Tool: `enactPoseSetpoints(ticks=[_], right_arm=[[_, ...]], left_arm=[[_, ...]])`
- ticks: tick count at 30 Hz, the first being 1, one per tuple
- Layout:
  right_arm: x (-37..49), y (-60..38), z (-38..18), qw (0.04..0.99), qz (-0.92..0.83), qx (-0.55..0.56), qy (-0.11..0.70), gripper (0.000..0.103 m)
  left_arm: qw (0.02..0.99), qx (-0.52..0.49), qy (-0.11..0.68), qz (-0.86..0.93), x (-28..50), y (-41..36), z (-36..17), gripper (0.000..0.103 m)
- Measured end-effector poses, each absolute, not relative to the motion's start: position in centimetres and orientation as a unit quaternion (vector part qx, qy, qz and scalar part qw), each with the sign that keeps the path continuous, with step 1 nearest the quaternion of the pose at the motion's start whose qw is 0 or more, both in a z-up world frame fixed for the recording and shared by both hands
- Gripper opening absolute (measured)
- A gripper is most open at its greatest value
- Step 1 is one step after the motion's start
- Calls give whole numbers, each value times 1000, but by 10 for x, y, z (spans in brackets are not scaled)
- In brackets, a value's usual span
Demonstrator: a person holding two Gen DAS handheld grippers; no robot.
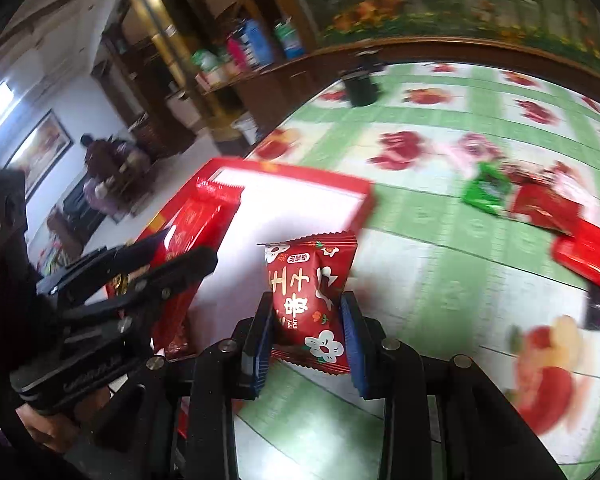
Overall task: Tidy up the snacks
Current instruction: 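Carry long red packet in left tool while right tool carries floral packet over tray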
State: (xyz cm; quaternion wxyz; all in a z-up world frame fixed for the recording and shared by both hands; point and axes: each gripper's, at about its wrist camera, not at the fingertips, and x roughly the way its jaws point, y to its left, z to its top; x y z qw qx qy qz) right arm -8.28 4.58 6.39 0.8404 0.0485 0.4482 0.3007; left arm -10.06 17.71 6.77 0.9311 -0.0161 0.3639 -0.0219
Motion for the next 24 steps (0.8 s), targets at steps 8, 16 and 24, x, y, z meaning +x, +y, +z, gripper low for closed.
enactPoseSetpoints(ticks=[8,16,24], right_arm=[[-88,113,53,821,338,3,461,32],[-86,147,43,809,353,-14,470,32],[-88,161,44,809,355,-31,468,35]], left_arm=[[926,-43,373,40,-99,223,52,48],[920,-54,383,63,-101,244,41,48],[916,-60,388,78,-101,251,39,49]])
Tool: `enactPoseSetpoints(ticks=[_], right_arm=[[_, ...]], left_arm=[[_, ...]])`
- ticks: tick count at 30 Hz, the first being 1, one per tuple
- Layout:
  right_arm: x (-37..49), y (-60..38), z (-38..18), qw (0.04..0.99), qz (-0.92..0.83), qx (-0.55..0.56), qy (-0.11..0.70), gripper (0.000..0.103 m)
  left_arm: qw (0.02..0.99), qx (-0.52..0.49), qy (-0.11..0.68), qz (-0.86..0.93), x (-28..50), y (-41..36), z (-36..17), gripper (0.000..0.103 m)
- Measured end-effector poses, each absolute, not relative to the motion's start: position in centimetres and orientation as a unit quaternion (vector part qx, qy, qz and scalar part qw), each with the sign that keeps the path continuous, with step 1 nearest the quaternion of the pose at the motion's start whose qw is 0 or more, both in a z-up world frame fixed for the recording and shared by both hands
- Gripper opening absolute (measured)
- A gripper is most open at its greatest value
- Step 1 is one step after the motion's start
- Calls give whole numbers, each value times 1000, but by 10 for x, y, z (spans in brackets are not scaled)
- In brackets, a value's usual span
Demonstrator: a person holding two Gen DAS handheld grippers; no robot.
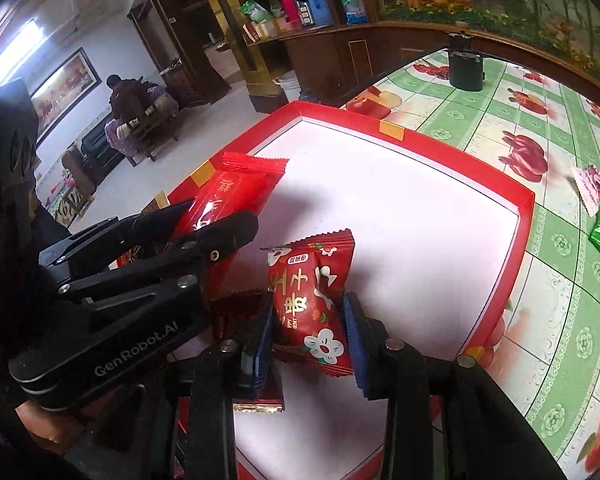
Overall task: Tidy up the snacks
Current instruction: 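Carry long red packet in left tool while right tool carries floral packet over tray, then open left tool over tray while right tool drops floral packet into tray, then reach left tool to large red packet while right tool reaches purple packet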
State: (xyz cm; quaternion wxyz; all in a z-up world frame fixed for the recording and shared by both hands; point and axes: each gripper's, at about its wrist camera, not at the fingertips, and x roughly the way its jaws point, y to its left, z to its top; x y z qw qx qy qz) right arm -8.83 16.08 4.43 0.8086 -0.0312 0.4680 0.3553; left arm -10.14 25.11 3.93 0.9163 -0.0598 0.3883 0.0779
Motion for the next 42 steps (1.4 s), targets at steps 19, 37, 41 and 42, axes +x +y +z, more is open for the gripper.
enactPoseSetpoints(ticks=[19,37,41,42], right_arm=[[-72,89,61,838,319,31,442,56],[-16,-169,66,898,114,160,393,59],[26,-204,55,893,79,170,409,59],[32,-206,50,893,70,162,414,59]], left_arm=[[924,-34,369,95,-97,229,59,66],[916,75,387,-79,-51,55,81,74],[910,86,395,-94,-54,32,79,74],[908,87,398,-96,-54,30,78,74]])
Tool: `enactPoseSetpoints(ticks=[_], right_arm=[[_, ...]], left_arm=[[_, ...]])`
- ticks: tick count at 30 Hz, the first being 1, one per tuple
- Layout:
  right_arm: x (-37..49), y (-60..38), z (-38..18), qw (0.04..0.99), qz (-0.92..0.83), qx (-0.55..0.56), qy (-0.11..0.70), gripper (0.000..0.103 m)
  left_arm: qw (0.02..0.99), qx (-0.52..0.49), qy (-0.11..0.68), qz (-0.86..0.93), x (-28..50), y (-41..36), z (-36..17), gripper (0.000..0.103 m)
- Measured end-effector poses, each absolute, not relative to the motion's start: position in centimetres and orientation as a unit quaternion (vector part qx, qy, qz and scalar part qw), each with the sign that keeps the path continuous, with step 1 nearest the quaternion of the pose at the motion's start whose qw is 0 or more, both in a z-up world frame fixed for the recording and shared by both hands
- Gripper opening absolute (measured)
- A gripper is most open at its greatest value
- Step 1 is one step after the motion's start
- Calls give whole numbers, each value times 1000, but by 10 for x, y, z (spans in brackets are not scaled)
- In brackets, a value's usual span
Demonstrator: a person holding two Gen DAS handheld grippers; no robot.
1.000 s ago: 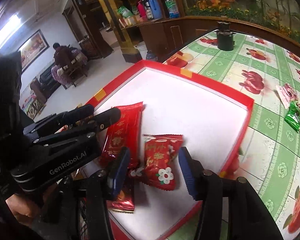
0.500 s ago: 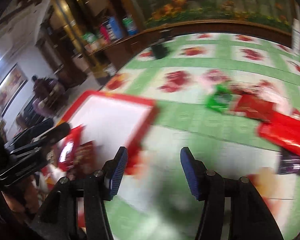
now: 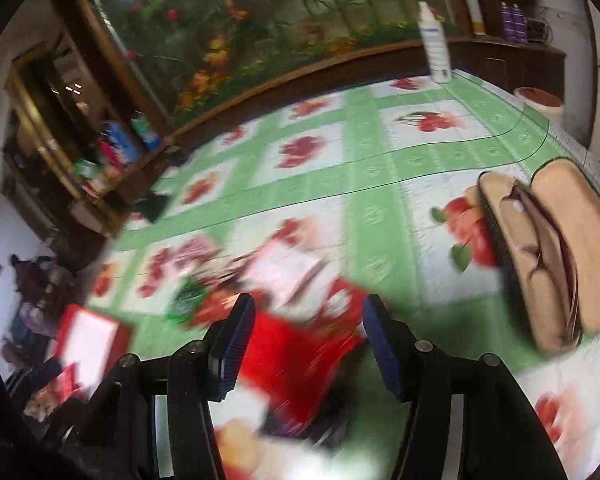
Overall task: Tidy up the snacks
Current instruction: 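Reach left tool to large red packet while right tool reaches purple packet, then grasp large red packet with left tool while right tool grasps purple packet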
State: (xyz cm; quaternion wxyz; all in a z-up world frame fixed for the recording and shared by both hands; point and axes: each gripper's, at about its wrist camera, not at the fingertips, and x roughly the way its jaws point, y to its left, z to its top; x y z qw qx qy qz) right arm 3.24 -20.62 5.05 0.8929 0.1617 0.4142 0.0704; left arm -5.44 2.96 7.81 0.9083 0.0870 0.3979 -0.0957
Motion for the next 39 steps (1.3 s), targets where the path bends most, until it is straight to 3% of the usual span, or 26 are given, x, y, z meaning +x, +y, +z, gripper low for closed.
enactPoseSetpoints(ticks=[6,14,18,28,31,34,39], right_arm=[[59,-180,23,882,64,94,457,53],[-31,-141,37,836,287,94,459,51],[-77,-165,46,864,253,76,429,54],[-113,-222,33,883,143,62,443,57],[-117,-218,28,875,143,58,459,57],[-121,-204,25,874,144,38,462,68],[-115,-179,19,876,98,-16,471,68]], left_arm=[[904,86,411,-83,-58,31,75,74],[902,68,421,-64,-56,51,71,74],[897,58,431,-73,-58,50,67,74],[886,88,440,-115,-48,-13,57,74],[879,99,456,-99,-35,-35,41,74],[876,90,467,-86,-27,-49,30,74],[871,60,481,-79,-21,-57,23,75]])
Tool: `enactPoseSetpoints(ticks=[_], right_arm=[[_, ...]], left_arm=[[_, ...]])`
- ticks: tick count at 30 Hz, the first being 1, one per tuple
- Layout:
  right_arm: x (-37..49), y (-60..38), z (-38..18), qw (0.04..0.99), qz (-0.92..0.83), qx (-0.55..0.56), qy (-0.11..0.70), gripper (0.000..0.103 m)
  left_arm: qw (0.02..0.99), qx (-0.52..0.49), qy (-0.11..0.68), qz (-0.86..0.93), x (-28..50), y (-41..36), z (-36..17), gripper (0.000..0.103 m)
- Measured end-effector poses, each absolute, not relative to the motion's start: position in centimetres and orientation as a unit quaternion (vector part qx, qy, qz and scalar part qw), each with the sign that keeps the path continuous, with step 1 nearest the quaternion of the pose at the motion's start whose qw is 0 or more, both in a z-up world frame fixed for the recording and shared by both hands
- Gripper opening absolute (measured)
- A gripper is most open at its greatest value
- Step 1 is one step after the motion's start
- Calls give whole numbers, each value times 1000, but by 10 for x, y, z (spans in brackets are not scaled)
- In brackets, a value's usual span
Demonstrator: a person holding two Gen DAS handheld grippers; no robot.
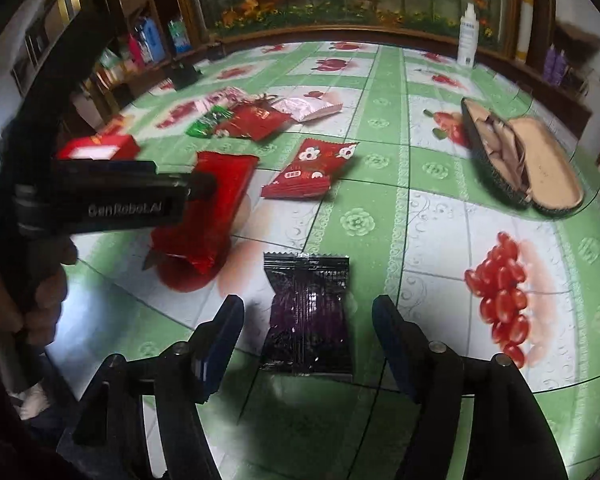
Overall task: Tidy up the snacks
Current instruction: 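Grasp large red packet with left tool while right tool grasps purple packet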
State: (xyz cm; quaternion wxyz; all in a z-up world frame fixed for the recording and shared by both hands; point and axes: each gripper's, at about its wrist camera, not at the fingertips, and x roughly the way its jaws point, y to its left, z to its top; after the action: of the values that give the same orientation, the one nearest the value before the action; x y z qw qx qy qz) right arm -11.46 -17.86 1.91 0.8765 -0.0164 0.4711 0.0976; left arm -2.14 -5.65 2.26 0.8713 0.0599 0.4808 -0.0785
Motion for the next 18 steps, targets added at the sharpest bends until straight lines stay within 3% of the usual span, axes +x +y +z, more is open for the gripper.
enactPoseSetpoints(ticks=[2,8,14,16,18], right_arm=[[-115,-172,17,877,82,-36,473,67],[-120,-169,19,879,85,-35,469,48],[-122,-173,20,881,86,-31,464,41],[-122,-173,20,882,85,-30,463,41],[-123,-171,20,881,87,-33,463,35]], left_arm=[[872,57,482,-72,-20,-59,22,78],[850,37,517,-98,-26,-76,15,78],[861,51,496,-96,-28,-76,9,78],[869,57,480,-106,-29,-72,9,73],[873,64,469,-117,-29,-69,11,49]])
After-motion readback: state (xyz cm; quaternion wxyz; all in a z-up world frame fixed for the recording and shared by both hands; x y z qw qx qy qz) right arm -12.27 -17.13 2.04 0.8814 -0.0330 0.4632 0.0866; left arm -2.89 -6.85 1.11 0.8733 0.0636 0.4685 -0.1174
